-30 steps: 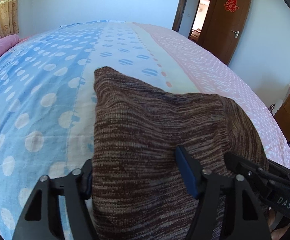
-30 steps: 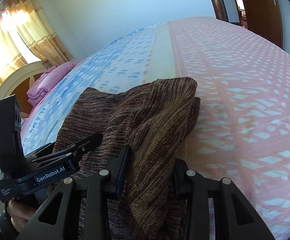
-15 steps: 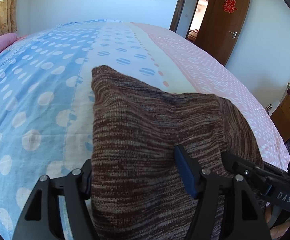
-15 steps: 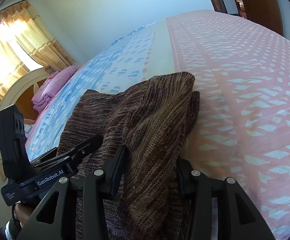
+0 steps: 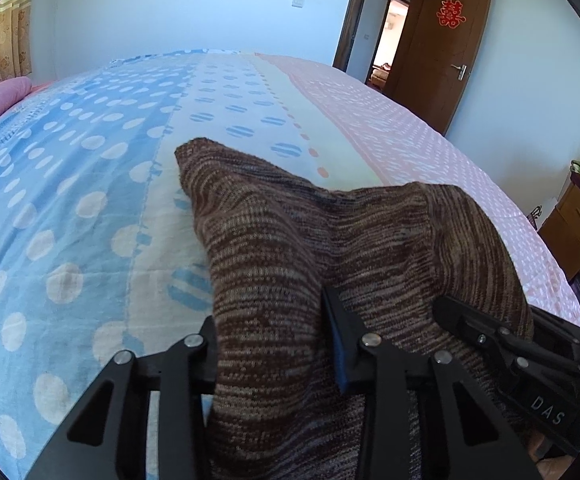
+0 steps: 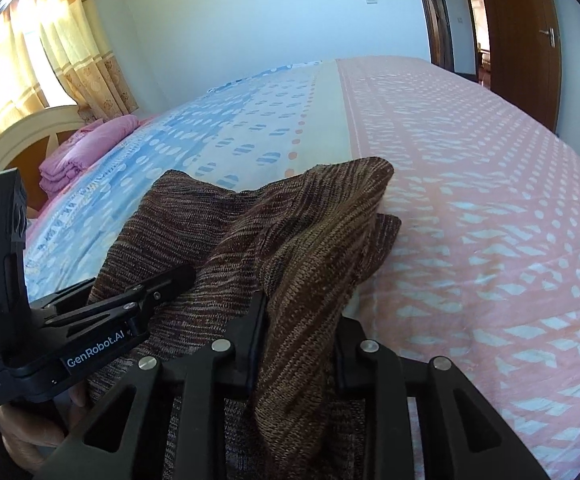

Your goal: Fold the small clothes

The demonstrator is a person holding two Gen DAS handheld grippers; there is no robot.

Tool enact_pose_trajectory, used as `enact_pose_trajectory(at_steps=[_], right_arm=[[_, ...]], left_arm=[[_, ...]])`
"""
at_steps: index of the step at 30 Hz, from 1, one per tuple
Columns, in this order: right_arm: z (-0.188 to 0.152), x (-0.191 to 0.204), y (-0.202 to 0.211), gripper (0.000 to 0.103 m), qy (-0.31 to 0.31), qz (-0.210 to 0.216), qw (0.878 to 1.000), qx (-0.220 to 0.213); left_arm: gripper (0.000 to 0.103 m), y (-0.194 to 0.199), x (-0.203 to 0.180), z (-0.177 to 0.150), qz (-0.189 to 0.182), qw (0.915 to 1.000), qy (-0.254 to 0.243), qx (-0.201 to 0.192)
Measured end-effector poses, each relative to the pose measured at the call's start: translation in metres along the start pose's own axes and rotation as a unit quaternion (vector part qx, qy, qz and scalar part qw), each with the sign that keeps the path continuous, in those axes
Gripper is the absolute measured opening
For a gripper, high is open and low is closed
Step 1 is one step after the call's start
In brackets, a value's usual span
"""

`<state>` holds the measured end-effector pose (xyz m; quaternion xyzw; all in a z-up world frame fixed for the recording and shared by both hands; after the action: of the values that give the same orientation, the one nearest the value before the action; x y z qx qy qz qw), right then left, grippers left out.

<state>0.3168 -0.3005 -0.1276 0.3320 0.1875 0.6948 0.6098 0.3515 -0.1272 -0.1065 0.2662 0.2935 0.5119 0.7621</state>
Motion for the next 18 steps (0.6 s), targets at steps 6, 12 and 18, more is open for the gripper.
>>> enact_pose_trajectory(at_steps=[6,12,18], right_arm=[[-0.001,-0.008,-0.001,0.029,-0.018,0.014,1.0,0.005],[-0.003,-0.021,-0.005,0.034,-0.058,0.046,0.997,0.014],[-0.003,-0.019,-0.005,0.028,-0.062,0.052,0.997,0.013]], left_arm=[[0.045,-0.003,0.002,0.0,-0.005,0.9999,0.007,0.009],[0.05,-0.005,0.012,0.001,-0.044,0.9982,0.039,0.013],[0.039,-0.005,0.01,0.0,-0.045,0.9981,0.041,0.006]])
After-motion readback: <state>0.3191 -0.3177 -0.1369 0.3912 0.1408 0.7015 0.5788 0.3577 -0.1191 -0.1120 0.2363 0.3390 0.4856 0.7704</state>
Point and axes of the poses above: each gripper's, at about its wrist camera, not at the fingertips, and y roughly against the way its jaws point, x to its left, z to its top, the point moved 3 cm from there along -y, roughly the way its jaws point, and after that the axes turned 2 degrees about -x, right-handed, at the moved point
